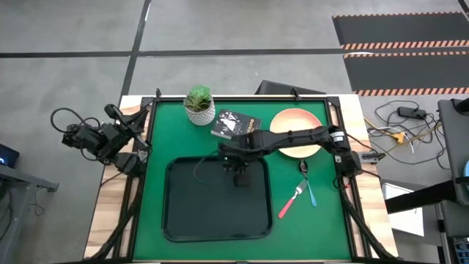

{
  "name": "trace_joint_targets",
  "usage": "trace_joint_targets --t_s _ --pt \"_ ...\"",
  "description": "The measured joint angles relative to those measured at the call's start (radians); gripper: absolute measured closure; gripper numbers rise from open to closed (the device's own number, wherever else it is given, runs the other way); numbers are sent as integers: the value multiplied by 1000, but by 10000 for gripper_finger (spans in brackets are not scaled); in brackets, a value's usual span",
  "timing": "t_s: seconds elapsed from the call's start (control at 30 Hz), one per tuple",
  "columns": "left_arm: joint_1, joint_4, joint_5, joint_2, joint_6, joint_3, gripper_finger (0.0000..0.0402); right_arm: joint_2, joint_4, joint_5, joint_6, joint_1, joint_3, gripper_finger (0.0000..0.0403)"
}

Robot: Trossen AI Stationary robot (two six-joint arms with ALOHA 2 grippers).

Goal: Pick and place plate/cup/fork/spoon on tray
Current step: Put the red cup on the black table tray

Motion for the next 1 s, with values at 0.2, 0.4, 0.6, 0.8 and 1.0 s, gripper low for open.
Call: trace_joint_targets --t_s 0.2,0.4,0.6,0.8,1.0 --pt "0 1 0 0 0 0 402 -74 267 -31 45 6 -205 394" --pt "0 1 2 0 3 1 402 -88 335 -80 75 13 -285 390" --pt "0 1 5 0 5 2 402 -90 415 -85 78 27 -341 368" --pt "0 1 5 0 6 3 402 -93 438 -82 92 24 -341 320" --pt "0 1 5 0 8 3 402 -148 402 -83 112 25 -323 284"
